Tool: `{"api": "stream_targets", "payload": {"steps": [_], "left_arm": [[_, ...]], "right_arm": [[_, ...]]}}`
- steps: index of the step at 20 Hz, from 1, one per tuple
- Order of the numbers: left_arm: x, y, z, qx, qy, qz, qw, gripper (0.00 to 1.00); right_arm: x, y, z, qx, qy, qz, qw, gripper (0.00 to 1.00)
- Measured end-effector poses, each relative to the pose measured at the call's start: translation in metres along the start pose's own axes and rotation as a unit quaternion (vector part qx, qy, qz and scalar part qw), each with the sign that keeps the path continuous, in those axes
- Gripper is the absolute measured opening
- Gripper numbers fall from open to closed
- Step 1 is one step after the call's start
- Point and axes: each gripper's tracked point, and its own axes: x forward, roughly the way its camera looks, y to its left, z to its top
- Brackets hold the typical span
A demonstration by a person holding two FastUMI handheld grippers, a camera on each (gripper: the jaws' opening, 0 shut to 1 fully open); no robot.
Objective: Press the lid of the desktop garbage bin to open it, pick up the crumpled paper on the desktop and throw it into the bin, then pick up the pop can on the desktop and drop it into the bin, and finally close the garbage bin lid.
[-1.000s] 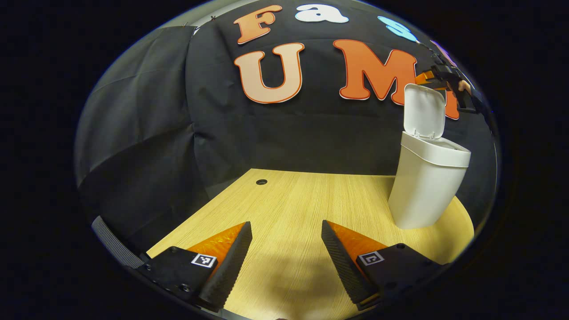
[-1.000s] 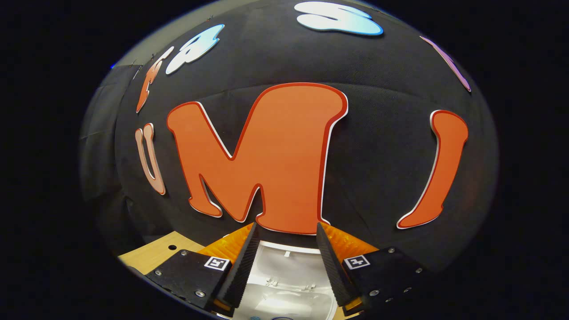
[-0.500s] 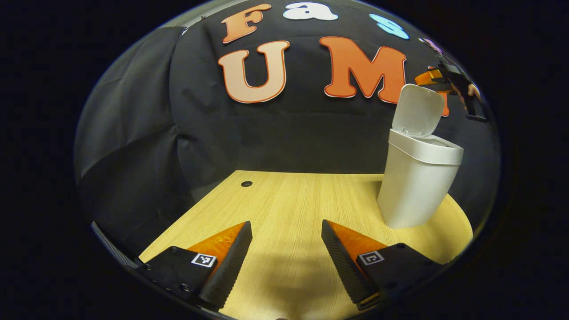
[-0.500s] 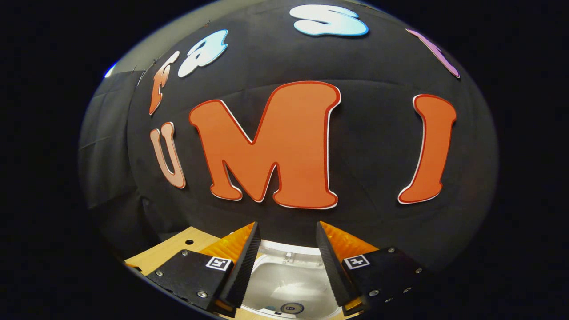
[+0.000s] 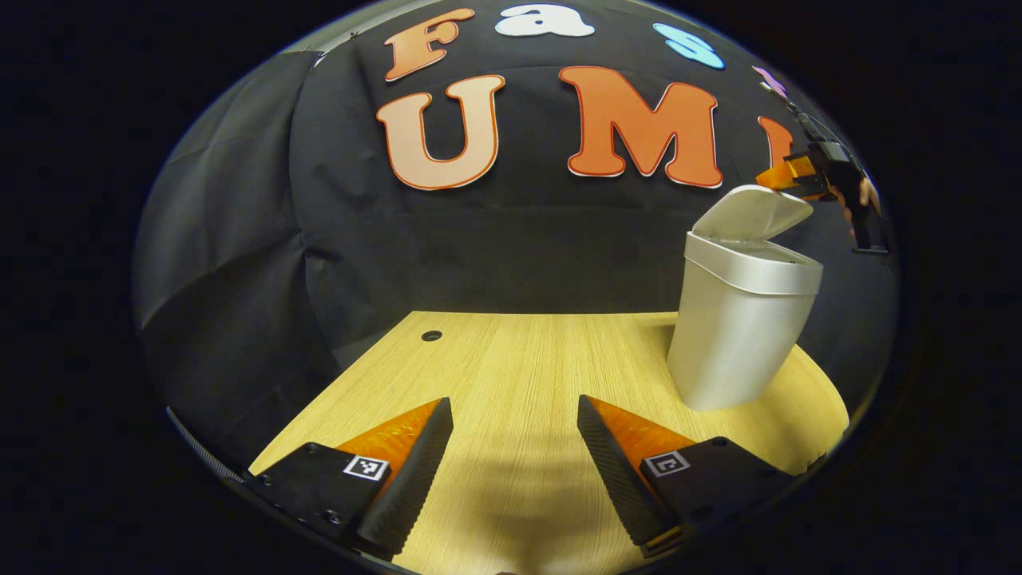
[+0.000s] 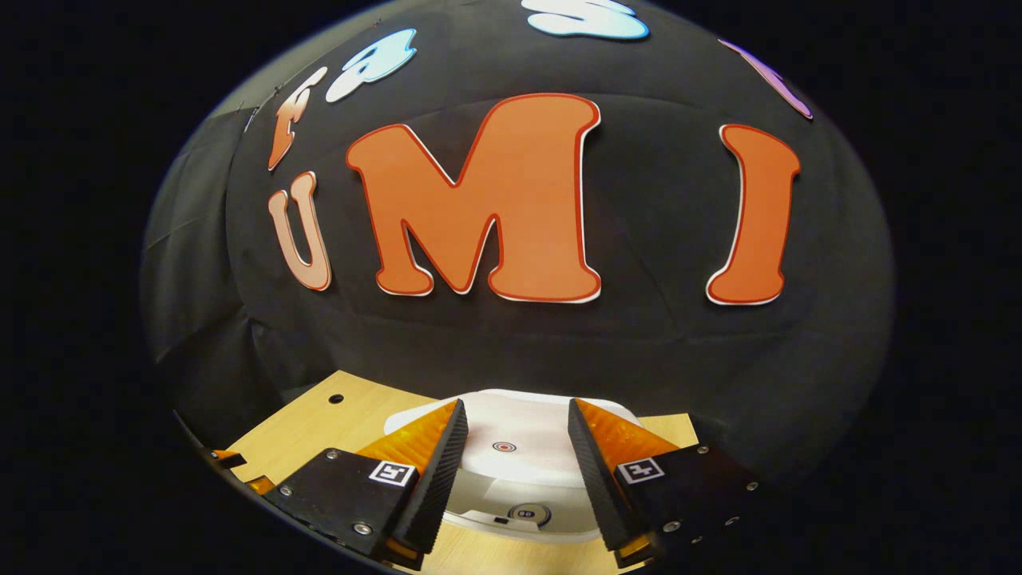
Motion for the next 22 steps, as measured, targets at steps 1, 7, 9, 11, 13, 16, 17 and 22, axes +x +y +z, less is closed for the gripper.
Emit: {"api": "stream_targets", "payload": {"steps": [1,7,9,11,13,16,17,22], "left_arm": [[0.0,-0.001,-0.001,0.001,0.0,-0.002,1.0,1.0],[-0.001,-0.009,0.0,0.01,0.002,-0.014,1.0,1.0],[-0.002,-0.012,-0.001,0.013,0.004,-0.018,1.0,1.0],[-0.001,-0.012,-0.003,0.017,0.008,-0.021,1.0,1.0],[-0.002,-0.012,-0.004,0.022,0.01,-0.023,0.999,1.0],[-0.003,-0.014,-0.005,0.026,0.013,-0.028,0.999,1.0],[-0.002,-0.014,-0.006,0.028,0.014,-0.03,0.999,1.0],[-0.003,-0.016,-0.007,0.036,0.019,-0.039,0.998,1.0]], "right_arm": [[-0.001,-0.001,-0.006,0.001,0.005,-0.002,1.0,0.77],[-0.009,0.002,-0.04,-0.014,0.028,-0.013,0.999,0.77],[-0.01,0.004,-0.052,-0.026,0.035,-0.018,0.999,0.76],[-0.011,0.007,-0.061,-0.041,0.04,-0.022,0.998,0.77],[-0.014,0.01,-0.064,-0.049,0.04,-0.023,0.998,0.76],[-0.014,0.014,-0.076,-0.036,0.051,-0.022,0.998,0.75],[-0.013,0.014,-0.078,-0.032,0.053,-0.023,0.998,0.75],[-0.016,0.016,-0.081,-0.024,0.03,-0.039,0.998,0.7]]}}
